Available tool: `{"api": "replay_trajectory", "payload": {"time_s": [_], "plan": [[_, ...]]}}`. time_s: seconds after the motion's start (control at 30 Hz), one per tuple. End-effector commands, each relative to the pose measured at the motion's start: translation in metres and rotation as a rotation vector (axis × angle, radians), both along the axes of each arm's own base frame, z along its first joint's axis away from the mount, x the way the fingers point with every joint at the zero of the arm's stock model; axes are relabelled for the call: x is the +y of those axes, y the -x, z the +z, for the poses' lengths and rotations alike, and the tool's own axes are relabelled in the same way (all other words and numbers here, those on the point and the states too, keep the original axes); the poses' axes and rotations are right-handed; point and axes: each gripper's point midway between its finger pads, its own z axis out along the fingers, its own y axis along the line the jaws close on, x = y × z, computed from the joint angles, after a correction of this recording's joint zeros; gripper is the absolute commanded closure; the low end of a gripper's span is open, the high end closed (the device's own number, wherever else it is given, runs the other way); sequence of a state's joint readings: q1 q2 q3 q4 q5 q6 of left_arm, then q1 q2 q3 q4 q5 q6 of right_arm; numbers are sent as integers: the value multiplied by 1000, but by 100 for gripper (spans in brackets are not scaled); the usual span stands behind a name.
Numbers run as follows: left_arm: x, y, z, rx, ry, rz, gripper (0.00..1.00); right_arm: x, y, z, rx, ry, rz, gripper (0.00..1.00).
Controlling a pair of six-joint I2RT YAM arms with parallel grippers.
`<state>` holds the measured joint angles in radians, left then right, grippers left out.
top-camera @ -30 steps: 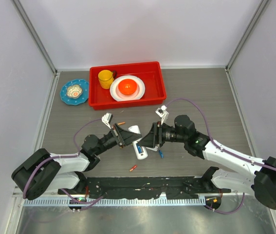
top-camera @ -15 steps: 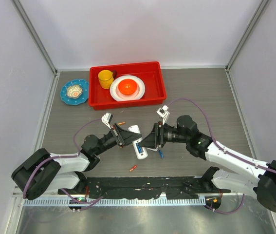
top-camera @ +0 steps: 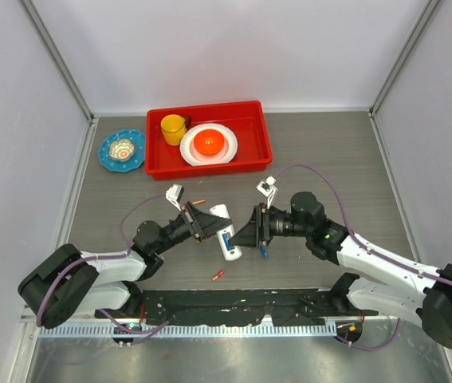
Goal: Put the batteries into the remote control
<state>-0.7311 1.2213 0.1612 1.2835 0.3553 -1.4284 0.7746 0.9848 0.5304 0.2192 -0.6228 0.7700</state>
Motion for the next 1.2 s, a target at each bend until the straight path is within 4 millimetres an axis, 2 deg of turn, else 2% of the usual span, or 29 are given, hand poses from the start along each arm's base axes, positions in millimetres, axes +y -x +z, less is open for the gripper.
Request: {"api": "replay_trajectory", "payload": {"time_s": [0.0,1.17], "plan": [[13,15,77,-246,215,4,100,3,2,8,-10,-49,32,39],[21,23,101,-278,280,-1,100,11,-11,-15,66,-32,-18,53]]}}
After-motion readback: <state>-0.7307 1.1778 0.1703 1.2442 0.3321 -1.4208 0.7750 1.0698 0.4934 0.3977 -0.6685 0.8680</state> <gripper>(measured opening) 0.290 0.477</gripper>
